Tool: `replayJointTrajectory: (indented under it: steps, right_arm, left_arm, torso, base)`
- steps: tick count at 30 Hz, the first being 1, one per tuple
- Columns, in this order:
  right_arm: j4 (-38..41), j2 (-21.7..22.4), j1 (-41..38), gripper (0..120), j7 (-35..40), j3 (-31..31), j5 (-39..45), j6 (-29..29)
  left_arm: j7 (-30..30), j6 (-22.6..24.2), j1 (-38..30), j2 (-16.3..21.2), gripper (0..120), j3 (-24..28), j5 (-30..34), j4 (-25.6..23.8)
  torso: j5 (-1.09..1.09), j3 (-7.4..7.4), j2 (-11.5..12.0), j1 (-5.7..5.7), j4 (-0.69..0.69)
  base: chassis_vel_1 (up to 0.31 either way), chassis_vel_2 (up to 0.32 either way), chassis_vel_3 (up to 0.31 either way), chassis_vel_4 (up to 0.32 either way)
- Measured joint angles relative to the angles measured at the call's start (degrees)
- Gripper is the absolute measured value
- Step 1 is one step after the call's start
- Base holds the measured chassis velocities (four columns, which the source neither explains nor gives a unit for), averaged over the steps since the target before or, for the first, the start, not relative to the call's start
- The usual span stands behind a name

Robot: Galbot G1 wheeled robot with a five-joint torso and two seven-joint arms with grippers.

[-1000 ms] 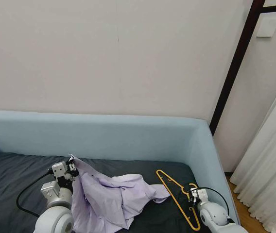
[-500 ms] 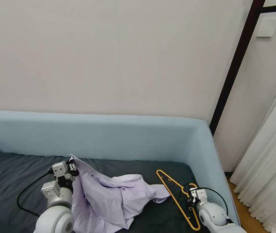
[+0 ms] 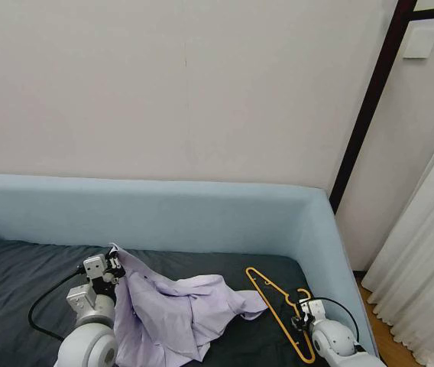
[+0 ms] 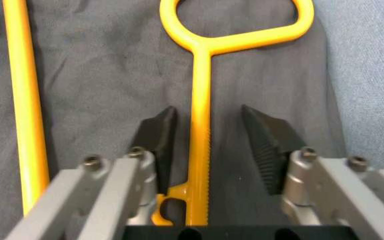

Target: Pick up the clothes from the sofa and hang them on the clothes hanger.

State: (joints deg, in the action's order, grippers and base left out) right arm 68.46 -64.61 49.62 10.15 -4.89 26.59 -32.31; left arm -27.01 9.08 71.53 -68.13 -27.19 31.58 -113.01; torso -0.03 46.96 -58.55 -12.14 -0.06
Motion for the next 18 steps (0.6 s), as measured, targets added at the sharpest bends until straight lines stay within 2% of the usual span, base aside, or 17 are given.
replayJointTrajectory:
  steps: [1, 2, 3, 8, 11, 15, 18]
  right_arm:
    - [-0.07, -0.02, -0.04, 36, -0.01, 0.00, 0.00, 0.00]
    - [-0.10, -0.03, -0.10, 29, -0.01, 0.00, 0.04, 0.00]
    - [-0.10, -0.03, -0.10, 29, -0.01, 0.00, 0.04, 0.00]
    - [0.34, 0.16, -0.11, 7, 0.19, -0.09, 0.34, 0.32]
    - [0.74, 0.39, 0.03, 4, 0.46, -0.12, 0.41, 0.95]
    - [1.60, 1.03, 0.00, 4, 1.05, -0.51, 0.94, 4.68]
    - [4.63, 2.04, -0.08, 4, 0.59, -0.94, 3.05, 12.26]
  left_arm:
    - [-0.02, 0.00, -0.01, 0.03, 0, 0.00, 0.00, 0.03]
    - [-0.03, 0.00, -0.03, 0.06, 0, 0.01, 0.00, 0.05]
    - [-0.03, 0.00, -0.03, 0.06, 0, 0.01, 0.00, 0.05]
    - [-0.09, -0.03, -0.13, 0.15, 0, 0.01, 0.00, 0.13]
    - [-0.11, -0.06, -0.16, 0.16, 0, 0.01, 0.00, 0.15]
    - [-0.15, -0.08, -0.18, 0.30, 0, 0.02, 0.00, 0.14]
    - [-0.05, -0.12, -0.11, 0.52, 0, 0.01, 0.12, -0.03]
  torso:
    - [0.00, 0.00, 0.00, 0.00, 0.00]
    - [0.00, 0.00, 0.00, 0.00, 0.00]
    - [0.00, 0.00, 0.00, 0.00, 0.00]
    - [-0.01, 0.00, 0.00, 0.00, -0.02]
    - [0.00, 0.00, 0.00, 0.00, -0.02]
    - [0.00, 0.00, 0.00, 0.00, -0.02]
    - [-0.01, 0.00, 0.00, 0.00, 0.00]
  base:
    - [0.000, 0.000, 0.000, 0.000]
    - [0.000, 0.000, 0.000, 0.000]
    - [0.000, 0.000, 0.000, 0.000]
    - [0.000, 0.000, 0.000, 0.000]
    - [0.000, 0.000, 0.000, 0.000]
    - [0.000, 0.000, 0.000, 0.000]
    - [0.000, 0.000, 0.000, 0.000]
